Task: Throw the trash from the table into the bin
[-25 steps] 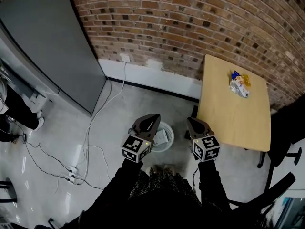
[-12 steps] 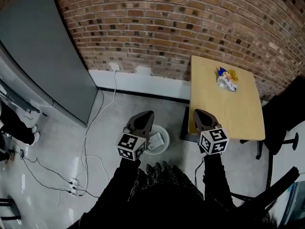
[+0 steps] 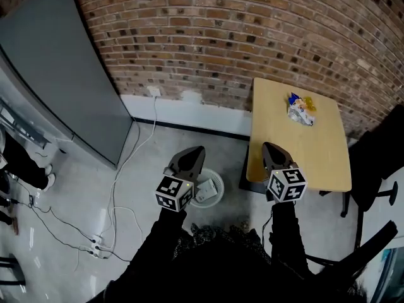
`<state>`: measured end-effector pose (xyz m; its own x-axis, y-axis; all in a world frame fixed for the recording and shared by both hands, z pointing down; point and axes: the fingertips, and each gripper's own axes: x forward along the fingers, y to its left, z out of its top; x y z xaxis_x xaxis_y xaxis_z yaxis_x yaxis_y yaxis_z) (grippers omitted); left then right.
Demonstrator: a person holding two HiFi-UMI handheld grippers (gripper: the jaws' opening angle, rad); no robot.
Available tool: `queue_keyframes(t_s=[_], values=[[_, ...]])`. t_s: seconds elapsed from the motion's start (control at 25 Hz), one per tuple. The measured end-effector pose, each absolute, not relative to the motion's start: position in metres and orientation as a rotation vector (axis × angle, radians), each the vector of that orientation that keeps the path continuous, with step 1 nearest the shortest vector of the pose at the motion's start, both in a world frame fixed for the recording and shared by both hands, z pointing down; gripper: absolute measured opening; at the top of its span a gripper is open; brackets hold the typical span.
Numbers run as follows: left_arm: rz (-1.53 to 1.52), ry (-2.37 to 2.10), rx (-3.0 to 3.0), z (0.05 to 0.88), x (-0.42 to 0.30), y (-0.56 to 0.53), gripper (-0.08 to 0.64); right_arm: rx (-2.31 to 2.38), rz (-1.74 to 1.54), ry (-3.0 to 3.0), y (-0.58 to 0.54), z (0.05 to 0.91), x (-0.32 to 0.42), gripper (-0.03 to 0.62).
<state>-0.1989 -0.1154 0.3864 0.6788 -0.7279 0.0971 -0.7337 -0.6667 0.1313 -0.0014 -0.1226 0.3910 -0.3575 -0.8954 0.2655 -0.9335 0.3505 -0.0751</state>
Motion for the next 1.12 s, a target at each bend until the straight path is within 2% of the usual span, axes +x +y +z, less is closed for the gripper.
queue_keyframes(t_s=[0.2, 0.76, 1.12], values=[[0.055, -1.237, 2.719, 0.381, -0.168, -0.123, 0.003, 1.620, 0.360, -2.468, -0.127, 0.397, 0.028, 0.012], [0.082, -1.329, 2.682, 0.384, -0.033, -0.137, 0.003, 1.584, 0.355, -2.497, -0.163, 0.399, 0.171, 0.012], [0.113, -1.307, 2.680, 0.391, -0.013, -0.138, 0.003, 1.635, 0.412, -2.479, -0.166, 0.410, 0.198, 0.012]])
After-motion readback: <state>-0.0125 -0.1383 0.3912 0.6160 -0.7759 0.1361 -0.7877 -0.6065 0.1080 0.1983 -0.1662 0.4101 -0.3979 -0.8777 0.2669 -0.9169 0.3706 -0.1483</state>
